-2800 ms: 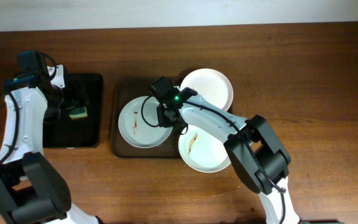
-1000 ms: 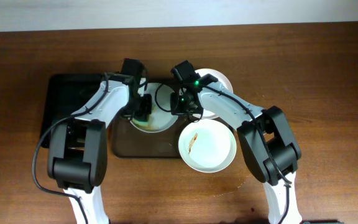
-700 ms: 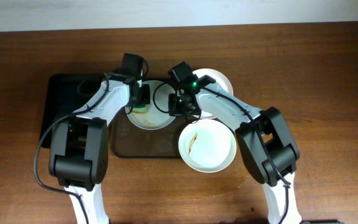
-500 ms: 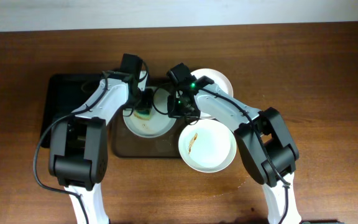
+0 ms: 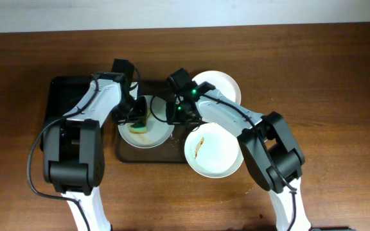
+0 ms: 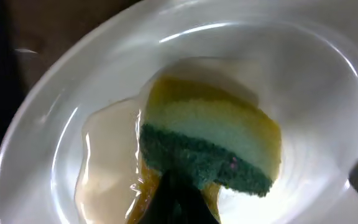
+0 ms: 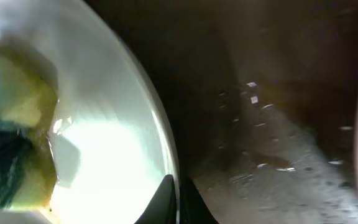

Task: Clean dirty plates on tray and stack at the side
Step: 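Scrub the top-right plate with the sponge in the left gripper, then lift the scrubbed plate with the right gripper and place it right of the tray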

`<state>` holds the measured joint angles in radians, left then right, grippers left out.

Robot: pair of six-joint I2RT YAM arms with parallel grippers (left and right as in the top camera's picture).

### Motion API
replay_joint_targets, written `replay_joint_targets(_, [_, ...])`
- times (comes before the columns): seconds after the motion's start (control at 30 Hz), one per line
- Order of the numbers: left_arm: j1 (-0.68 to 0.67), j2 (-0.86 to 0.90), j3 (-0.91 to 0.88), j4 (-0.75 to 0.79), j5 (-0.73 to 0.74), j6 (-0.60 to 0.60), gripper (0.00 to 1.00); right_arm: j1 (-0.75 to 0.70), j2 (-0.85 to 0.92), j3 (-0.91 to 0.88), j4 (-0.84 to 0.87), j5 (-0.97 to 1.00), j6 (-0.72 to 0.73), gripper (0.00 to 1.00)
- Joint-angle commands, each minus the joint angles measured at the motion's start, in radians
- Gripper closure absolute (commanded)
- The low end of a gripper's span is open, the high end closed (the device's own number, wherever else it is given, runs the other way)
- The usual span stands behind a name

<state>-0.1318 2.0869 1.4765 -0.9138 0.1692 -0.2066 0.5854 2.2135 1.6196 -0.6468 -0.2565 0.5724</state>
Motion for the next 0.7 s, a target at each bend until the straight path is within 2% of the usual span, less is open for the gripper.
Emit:
replay_joint_targets(0.0, [0.019, 0.041, -0.018, -0.083, 0.184, 0.158, 0.99, -0.048, 0.07, 0.0, 0.002, -0.117, 0.009, 0.96])
replay_joint_targets(0.07, [0.061, 0.041, -0.018, -0.126, 0.252, 0.27, 0.99, -0.069, 0.084, 0.0, 0.016, -0.178, 0.001, 0.96])
replay_joint_targets(0.13, [0.1, 0.041, -0.019, -0.168, 0.323, 0.314, 0.99, -0.07, 0.084, 0.0, 0.016, -0.177, 0.001, 0.96])
replay_joint_targets(0.17, [0.11, 0.041, -0.019, -0.227, 0.314, 0.34, 0.99, -0.07, 0.084, 0.0, 0.019, -0.177, 0.001, 0.96])
replay_joint_targets(0.2, [0.121, 0.041, -0.019, -0.311, 0.192, 0.338, 0.99, -0.07, 0.084, 0.0, 0.019, -0.177, 0.0, 0.96])
replay_joint_targets(0.23, [0.121, 0.041, -0.019, -0.301, 0.108, 0.301, 0.99, -0.07, 0.084, 0.0, 0.023, -0.177, -0.01, 0.96])
replay_joint_targets(0.27, [0.121, 0.041, -0.019, -0.222, 0.016, 0.215, 0.99, -0.07, 0.084, 0.0, 0.024, -0.177, -0.011, 0.96])
replay_joint_targets(0.3, [0.119, 0.041, -0.019, -0.061, -0.039, 0.082, 0.99, -0.07, 0.084, 0.0, 0.024, -0.177, -0.012, 0.96])
replay_joint_targets(0.4, [0.104, 0.041, -0.019, 0.194, -0.03, -0.084, 0.99, -0.069, 0.084, 0.0, 0.018, -0.174, -0.018, 0.96])
replay_joint_targets(0.47, [0.08, 0.041, -0.018, 0.295, 0.042, -0.096, 0.99, -0.069, 0.084, 0.0, 0.011, -0.167, -0.018, 0.96])
replay_joint_targets(0.53, [0.076, 0.041, -0.009, 0.425, 0.247, -0.096, 0.99, -0.069, 0.084, 0.0, 0.006, -0.166, -0.018, 0.96])
replay_joint_targets(0.57, [0.085, 0.041, 0.015, 0.433, 0.31, -0.096, 0.99, -0.069, 0.084, 0.0, 0.003, -0.162, -0.018, 0.96])
replay_joint_targets(0.6, [0.104, 0.04, 0.06, 0.403, 0.359, -0.096, 0.99, -0.069, 0.084, 0.0, 0.003, -0.158, -0.018, 0.96])
replay_joint_targets(0.67, [0.17, 0.031, 0.216, 0.231, 0.452, -0.095, 0.99, -0.069, 0.084, 0.0, 0.003, -0.158, -0.018, 0.96])
